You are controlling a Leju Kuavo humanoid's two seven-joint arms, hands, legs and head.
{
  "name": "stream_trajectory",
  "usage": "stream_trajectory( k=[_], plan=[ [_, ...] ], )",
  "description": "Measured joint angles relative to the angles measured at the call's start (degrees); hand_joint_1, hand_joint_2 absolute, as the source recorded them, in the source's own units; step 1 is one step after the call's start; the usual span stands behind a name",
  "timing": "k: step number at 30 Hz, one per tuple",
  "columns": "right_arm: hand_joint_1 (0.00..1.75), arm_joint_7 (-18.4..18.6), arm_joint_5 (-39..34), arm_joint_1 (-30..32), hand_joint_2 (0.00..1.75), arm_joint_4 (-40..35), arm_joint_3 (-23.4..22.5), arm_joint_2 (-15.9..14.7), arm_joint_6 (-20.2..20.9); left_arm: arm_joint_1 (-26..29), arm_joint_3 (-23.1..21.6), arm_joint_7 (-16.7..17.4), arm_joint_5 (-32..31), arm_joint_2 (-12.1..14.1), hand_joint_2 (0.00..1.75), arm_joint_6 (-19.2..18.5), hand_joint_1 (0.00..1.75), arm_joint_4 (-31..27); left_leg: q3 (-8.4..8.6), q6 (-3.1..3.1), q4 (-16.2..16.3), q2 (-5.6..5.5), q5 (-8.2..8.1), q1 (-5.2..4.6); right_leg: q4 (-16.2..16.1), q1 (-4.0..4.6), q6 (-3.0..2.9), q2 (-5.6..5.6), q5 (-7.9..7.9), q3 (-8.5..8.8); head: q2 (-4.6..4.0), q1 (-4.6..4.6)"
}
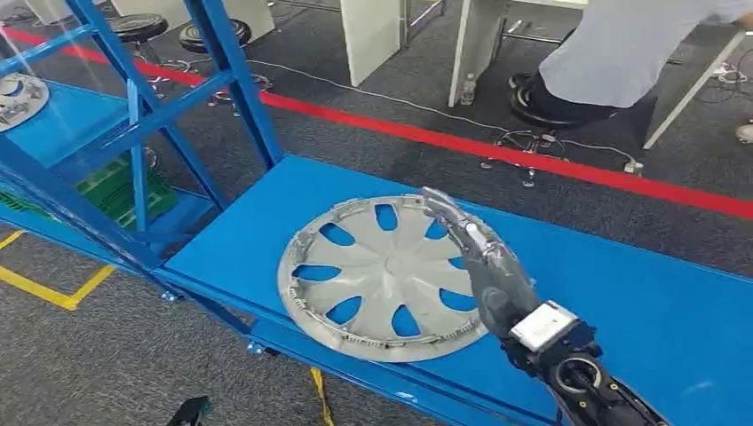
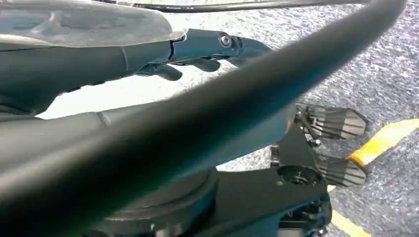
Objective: Take the parts from the cabinet and place them on the table.
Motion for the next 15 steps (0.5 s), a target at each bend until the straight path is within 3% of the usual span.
stream_trajectory(
  k=[7, 15],
  plan=[
    [0.0, 0.17, 0.17, 0.15, 0.0, 0.0, -0.2, 0.0, -0.5, -0.06, -0.02, -0.02, -0.42, 0.02, 0.0, 0.28, 0.0, 0.0, -0.02, -0.83, -0.47, 0.0, 0.26, 0.0, -0.01, 0.0, -0.47, 0.0, 0.06, -0.2, 0.0, -0.46],
    [0.0, 3.08, 1.27, 0.56, 0.0, 0.04, -1.03, -0.02, -1.6, -0.38, -0.15, 0.35, -0.57, -0.02, 0.0, 0.28, 0.0, 0.0, -0.08, -1.06, -0.48, 0.0, 0.35, -0.07, -0.02, -0.08, -0.57, 0.0, 0.17, -0.22, 0.0, -0.41]
  ],
)
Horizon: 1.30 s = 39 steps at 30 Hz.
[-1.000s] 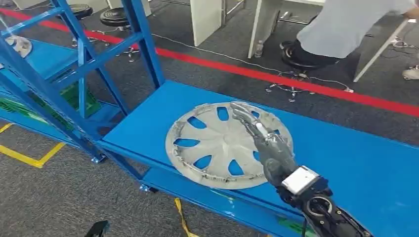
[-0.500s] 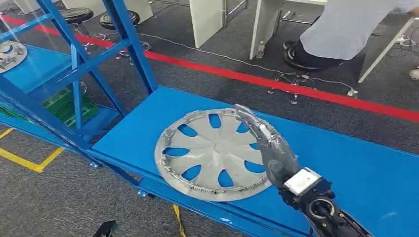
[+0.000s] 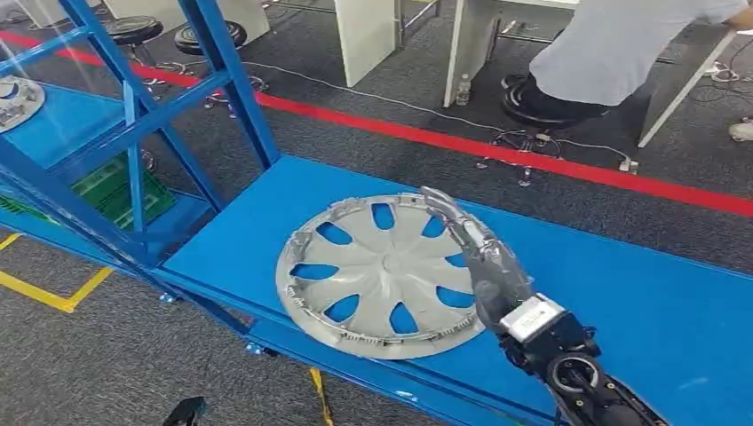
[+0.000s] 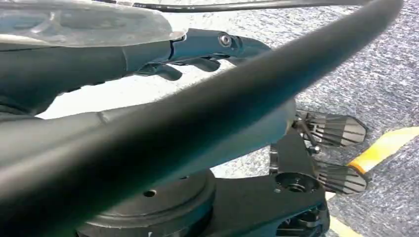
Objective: Take the parts from the cabinet and place them on the table.
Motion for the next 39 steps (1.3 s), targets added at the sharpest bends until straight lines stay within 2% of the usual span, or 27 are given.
stream_trajectory(
  k=[6, 7, 14, 17, 20, 22, 24, 26, 31, 39],
  plan=[
    [0.0, 3.92, 0.83, -0.02, 0.0, 1.09, -0.26, -0.07, 1.31, -0.03, -0.02, 0.13, 0.17, 0.0, 0.0, 0.04, 0.0, 0.0, -0.06, 0.0, 0.02, 0.0, 0.0, -0.01, -0.1, -0.02, 0.05, -0.01, 0.03, 0.0, 0.0, 0.04],
    [0.0, 4.13, 0.99, -0.02, 1.75, 1.31, -0.28, -0.07, 1.36, -0.02, -0.02, 0.13, 0.18, 0.0, 0.0, 0.04, 0.0, 0.02, -0.07, 0.0, 0.02, 0.0, 0.0, -0.01, -0.13, -0.02, 0.05, -0.01, 0.03, 0.0, 0.0, 0.04],
    [0.0, 9.4, 5.13, -0.08, 1.75, 5.31, -0.24, -1.2, 3.97, 0.0, -0.02, 0.07, 0.79, 0.0, 0.0, 0.02, 0.0, 0.02, -0.12, -0.01, 0.0, -0.01, -0.02, -0.01, -0.18, -0.02, 0.05, -0.02, 0.03, -0.01, 0.0, 0.07],
    [0.0, 12.58, 6.76, -0.8, 1.75, 8.18, -0.09, -2.54, 7.57, -0.01, -0.02, 0.07, 1.14, 0.0, 0.0, -0.04, 0.0, 0.02, -0.13, -0.01, 0.01, -0.01, -0.02, -0.01, -0.19, -0.02, 0.06, -0.02, 0.03, -0.01, 0.0, 0.04],
    [0.0, 15.48, 6.71, -2.8, 1.75, 11.3, 0.35, -4.79, 12.64, -0.01, -0.02, 0.07, 1.29, 0.0, 0.0, -0.44, 0.0, 0.02, -0.14, 0.0, 0.02, -0.01, -0.01, -0.03, -0.2, -0.05, 0.1, -0.03, 0.07, 0.0, 0.0, 0.09],
    [0.0, 18.72, 4.78, -5.62, 1.75, 13.05, 1.05, -6.89, 17.12, -0.02, -0.02, 0.07, 1.53, 0.02, 0.0, -0.52, 0.0, 0.02, -0.16, 0.0, 0.02, 0.02, -0.01, -0.08, -0.2, -0.12, 0.14, 0.01, 0.12, -0.05, 0.0, 0.09],
    [0.0, 20.6, 2.88, -8.99, 1.75, 14.6, 2.25, -9.23, 19.0, -0.18, -0.02, 0.02, 1.9, 0.02, 0.0, -0.59, 0.0, 0.02, -0.19, 0.07, 0.03, 0.04, 0.04, -0.12, -0.2, -0.16, 0.22, 0.01, 0.18, -0.06, 0.0, -0.11],
    [0.0, 22.1, -0.03, -13.38, 1.75, 16.44, 3.65, -11.59, 20.28, -0.09, -0.02, -0.37, 2.43, 0.0, 0.0, -0.61, 0.0, 0.0, -0.21, 0.06, 0.04, 0.03, 0.05, -0.14, -0.2, -0.19, 0.21, 0.02, 0.2, -0.12, 0.0, 0.07],
    [0.0, 22.3, -3.48, -22.56, 1.75, 21.09, 7.37, -15.06, 20.5, 0.41, -0.02, -1.27, 3.76, 0.0, 0.0, -0.63, 0.0, 0.0, -0.23, 0.08, 0.07, 0.02, 0.07, -0.13, -0.2, -0.19, 0.25, -0.03, 0.24, -0.12, 0.0, -0.02],
    [0.0, 21.01, -4.7, -27.95, 1.75, 25.74, 11.82, -16.52, 20.22, 0.96, 0.0, -1.72, 4.74, -0.02, 0.0, -0.63, 0.0, 0.02, -0.35, 0.08, 0.05, 0.0, 0.07, -0.13, -0.19, -0.19, 0.25, -0.01, 0.23, -0.19, 0.0, -0.09]
  ],
)
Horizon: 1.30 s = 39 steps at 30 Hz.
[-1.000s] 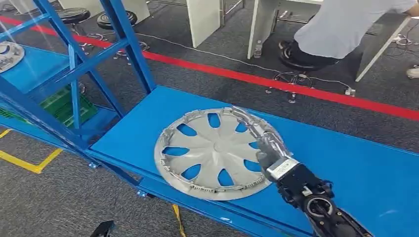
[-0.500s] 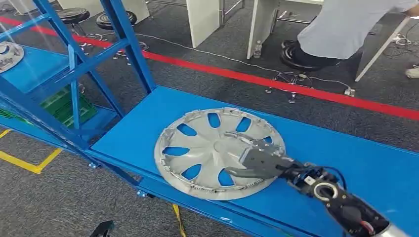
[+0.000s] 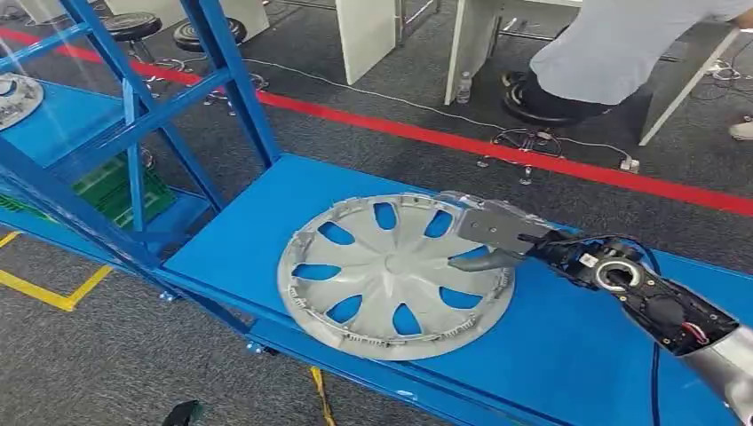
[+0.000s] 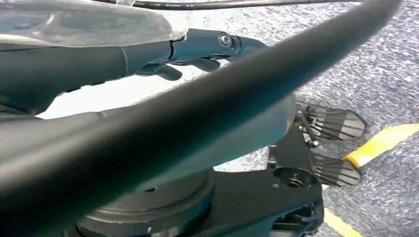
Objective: Take the parts from the cabinet and place them on the table.
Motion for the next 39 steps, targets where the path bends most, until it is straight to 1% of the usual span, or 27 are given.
stream_trajectory(
  k=[4, 7, 13, 16, 22, 25, 29, 32, 39],
  plan=[
    [0.0, -1.79, -2.58, -3.28, 1.75, 3.67, 2.91, 0.02, -0.48, 0.49, 0.0, -0.87, 0.53, 0.0, 0.0, -0.26, 0.0, 0.0, -0.02, 0.04, 0.0, -0.02, 0.03, 0.0, 0.0, 0.0, 0.0, -0.08, 0.0, 0.0, 0.0, -0.02],
    [0.0, -2.47, -3.35, -4.18, 1.75, 4.96, 3.96, 0.06, -1.09, 0.74, 0.0, -1.01, 0.59, 0.02, 0.0, -0.39, 0.0, 0.0, -0.04, 0.04, 0.0, -0.05, 0.03, 0.0, 0.0, 0.0, 0.0, -0.11, 0.0, 0.0, 0.0, 0.04],
    [0.0, -2.93, -3.68, -4.99, 1.75, 6.93, 5.93, 0.11, -1.77, 0.74, 0.0, -1.07, 0.59, 0.0, 0.0, -0.42, 0.0, 0.0, -0.05, 0.04, 0.01, -0.05, 0.03, 0.0, 0.0, -0.01, 0.0, -0.11, 0.0, 0.0, 0.0, 0.09],
    [0.0, -4.48, -2.16, -5.62, 1.75, 8.28, 6.67, 0.48, -2.56, 0.75, 0.0, -1.05, 0.44, 0.0, 0.0, -0.48, 0.0, -0.02, -0.07, 0.04, 0.01, -0.05, 0.03, 0.0, 0.0, -0.01, 0.0, -0.1, 0.0, -0.01, 0.0, 0.11],
    [0.0, -6.49, 0.13, -7.81, 1.75, 12.03, 7.89, 2.08, -2.99, 0.71, 0.0, -0.96, 0.42, 0.0, 0.0, -0.5, 0.0, -0.02, -0.06, 0.04, 0.01, -0.05, 0.03, 0.0, 0.0, 0.0, 0.0, -0.11, 0.01, -0.01, 0.0, 0.09],
    [0.0, -8.29, 1.35, -8.69, 1.75, 15.44, 8.13, 3.26, -3.08, 0.56, 0.0, -0.96, 0.24, 0.0, 0.0, -0.59, 0.0, 0.0, -0.05, 0.03, 0.01, -0.04, 0.04, 0.0, 0.0, 0.0, 0.0, -0.11, 0.01, -0.01, 0.0, 0.02],
    [0.0, -10.1, 1.79, -9.03, 1.75, 19.17, 8.13, 4.02, -3.59, 0.36, 0.0, -0.74, 0.02, -0.07, 0.0, -0.61, 0.0, 0.0, -0.05, 0.03, 0.02, -0.05, 0.04, 0.0, 0.0, 0.0, 0.0, -0.12, 0.01, -0.01, 0.0, 0.04],
    [0.0, -10.76, 2.38, -9.03, 1.75, 21.05, 8.13, 4.31, -3.69, 0.38, -0.02, -0.57, 0.0, -0.07, 0.0, -0.55, 0.0, 0.0, -0.06, 0.03, 0.01, -0.06, 0.04, 0.0, 0.0, -0.01, 0.0, -0.11, 0.01, -0.01, 0.0, 0.07],
    [0.0, -10.91, 3.19, -8.96, 1.75, 23.63, 8.09, 5.03, -3.65, 0.38, 0.0, -0.55, -0.17, -0.07, 0.0, -0.55, 0.0, 0.0, -0.06, 0.03, 0.02, -0.05, 0.04, 0.0, -0.02, -0.01, 0.0, -0.1, 0.01, -0.02, 0.0, 0.09]
  ],
)
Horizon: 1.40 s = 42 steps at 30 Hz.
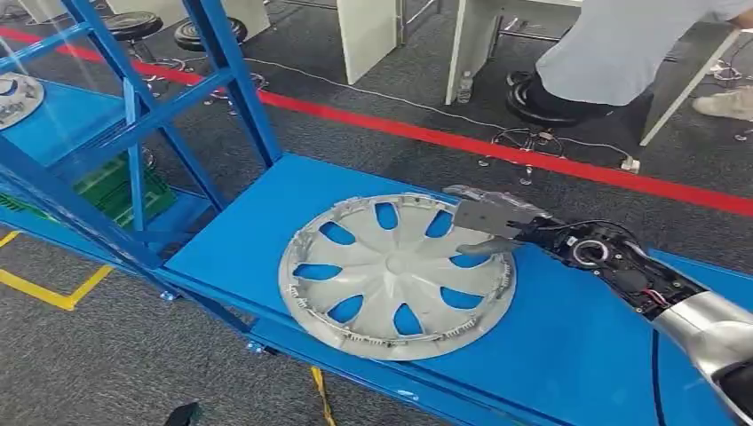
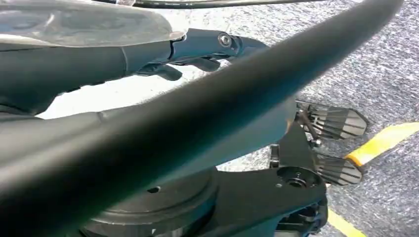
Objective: Take the parts from the cabinet and place them on the table.
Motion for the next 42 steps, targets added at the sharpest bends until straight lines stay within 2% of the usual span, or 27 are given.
stream_trajectory(
  k=[8, 23, 42],
  plan=[
    [0.0, -0.04, 0.06, 0.02, 1.75, 1.29, -0.06, 0.44, 0.09, 0.0, 0.0, 0.0, -0.09, 0.02, 0.0, 0.0, 0.0, 0.0, 0.01, 0.0, 0.01, 0.0, 0.0, 0.0, 0.0, 0.0, 0.0, 0.0, 0.0, 0.0, 0.0, 0.02],
    [0.0, -2.47, 1.57, 0.44, 1.75, 5.62, -0.07, 2.05, 2.54, -0.04, 0.0, 0.02, 0.24, 0.2, 0.0, 0.24, 0.0, 0.0, 0.01, 0.0, 0.01, 0.0, 0.0, 0.0, 0.0, 0.0, 0.0, 0.01, 0.0, 0.0, 0.0, 0.02],
    [0.0, -3.26, 1.92, 0.52, 1.75, 9.42, 0.07, 3.17, 2.69, -0.11, -0.02, 0.02, 0.42, 0.52, 0.0, 0.22, 0.0, 0.0, 0.02, 0.0, 0.02, 0.01, 0.0, 0.0, 0.0, 0.0, 0.0, 0.01, 0.0, 0.0, 0.0, 0.02]
  ],
)
